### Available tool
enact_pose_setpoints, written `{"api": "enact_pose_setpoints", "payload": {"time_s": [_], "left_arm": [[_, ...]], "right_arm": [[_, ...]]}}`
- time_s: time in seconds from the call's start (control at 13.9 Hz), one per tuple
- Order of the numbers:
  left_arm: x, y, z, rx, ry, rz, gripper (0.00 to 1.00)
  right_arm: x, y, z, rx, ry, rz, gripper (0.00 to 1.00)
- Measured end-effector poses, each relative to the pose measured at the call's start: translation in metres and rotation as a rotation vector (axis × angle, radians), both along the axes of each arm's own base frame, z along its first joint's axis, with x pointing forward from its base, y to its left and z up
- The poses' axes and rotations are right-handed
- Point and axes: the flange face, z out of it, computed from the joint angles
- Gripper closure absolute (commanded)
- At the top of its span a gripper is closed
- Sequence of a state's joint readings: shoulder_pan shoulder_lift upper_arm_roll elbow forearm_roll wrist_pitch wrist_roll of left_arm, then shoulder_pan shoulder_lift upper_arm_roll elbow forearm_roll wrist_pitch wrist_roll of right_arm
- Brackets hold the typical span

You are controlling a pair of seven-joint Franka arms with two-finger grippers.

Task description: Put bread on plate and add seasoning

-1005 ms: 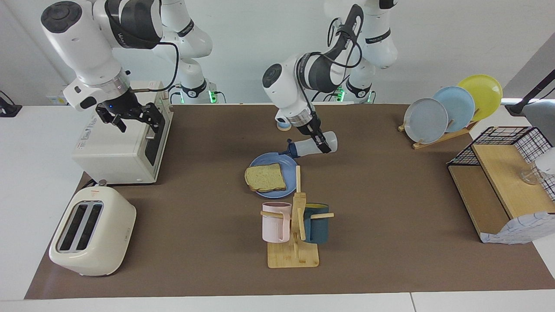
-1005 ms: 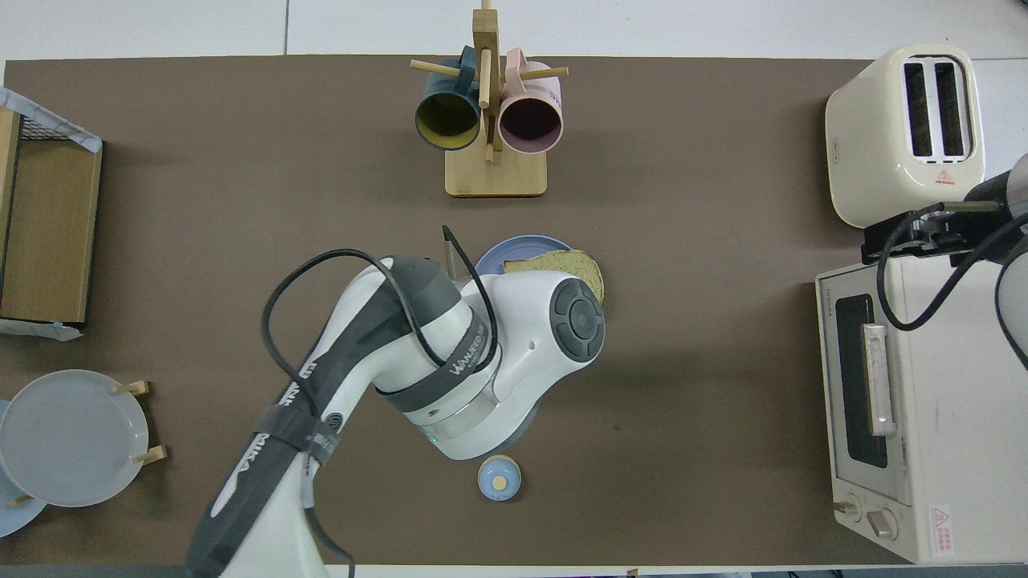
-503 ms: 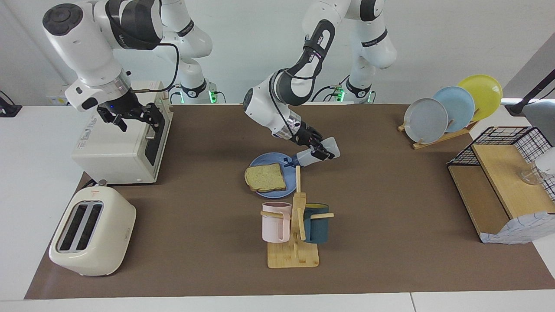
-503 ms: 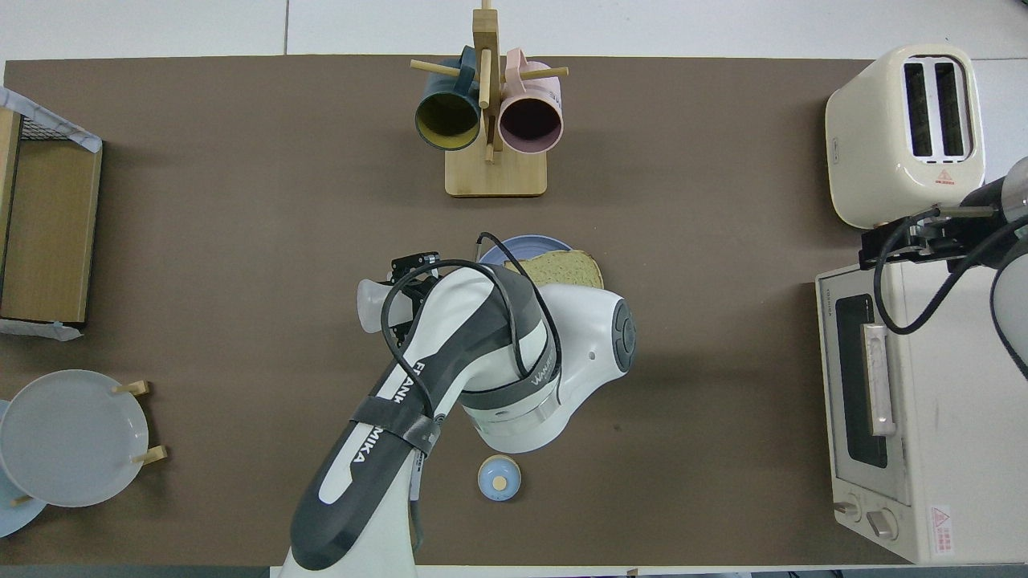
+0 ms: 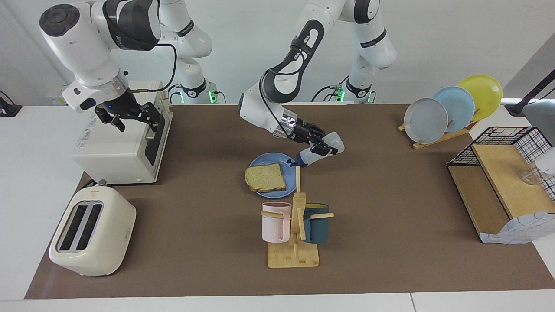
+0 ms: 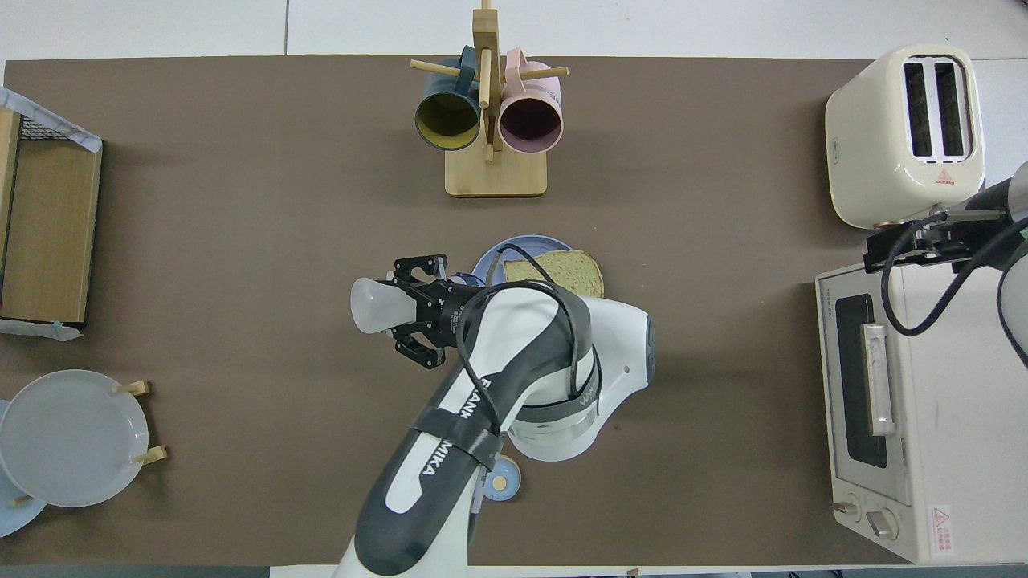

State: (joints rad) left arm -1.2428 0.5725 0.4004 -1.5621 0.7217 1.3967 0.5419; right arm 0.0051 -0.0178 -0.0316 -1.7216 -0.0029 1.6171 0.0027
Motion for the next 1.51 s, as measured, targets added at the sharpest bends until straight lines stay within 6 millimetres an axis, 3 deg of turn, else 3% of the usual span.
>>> {"api": "enact_pose_setpoints", "payload": {"time_s": [0.14, 0.29, 0.65, 0.86, 1.01, 1.15, 1.29, 1.51], "left_arm": [[0.004, -0.017, -0.01, 0.065, -0.041, -0.011, 1.0], [0.008, -0.026, -0.006, 0.109, -0.094, -0.06, 1.0], [-0.025, -0.064, -0.004, 0.178, -0.155, -0.228, 1.0], [-0.007, -0.046, -0.022, 0.234, -0.16, -0.275, 1.0], [0.017, -0.026, -0.026, 0.245, -0.16, -0.265, 1.0], [0.027, -0.017, -0.026, 0.243, -0.16, -0.253, 1.0], [0.012, -0.031, -0.026, 0.239, -0.161, -0.282, 1.0], [-0.041, -0.072, -0.021, 0.249, -0.176, -0.35, 1.0]], "right_arm": [[0.0, 0.0, 0.0, 0.0, 0.002, 0.0, 0.0], [0.0, -0.001, 0.0, 0.0, 0.002, -0.001, 0.0], [-0.001, -0.001, 0.0, 0.0, 0.001, -0.002, 0.0], [-0.001, -0.002, 0.001, 0.0, 0.0, -0.003, 0.0], [-0.002, -0.001, 0.004, 0.0, -0.005, -0.001, 0.0], [-0.004, 0.0, 0.007, 0.0, -0.012, 0.0, 0.0], [-0.004, 0.0, 0.008, 0.0, -0.012, 0.0, 0.0], [-0.004, 0.0, 0.008, 0.0, -0.012, 0.0, 0.0]]}}
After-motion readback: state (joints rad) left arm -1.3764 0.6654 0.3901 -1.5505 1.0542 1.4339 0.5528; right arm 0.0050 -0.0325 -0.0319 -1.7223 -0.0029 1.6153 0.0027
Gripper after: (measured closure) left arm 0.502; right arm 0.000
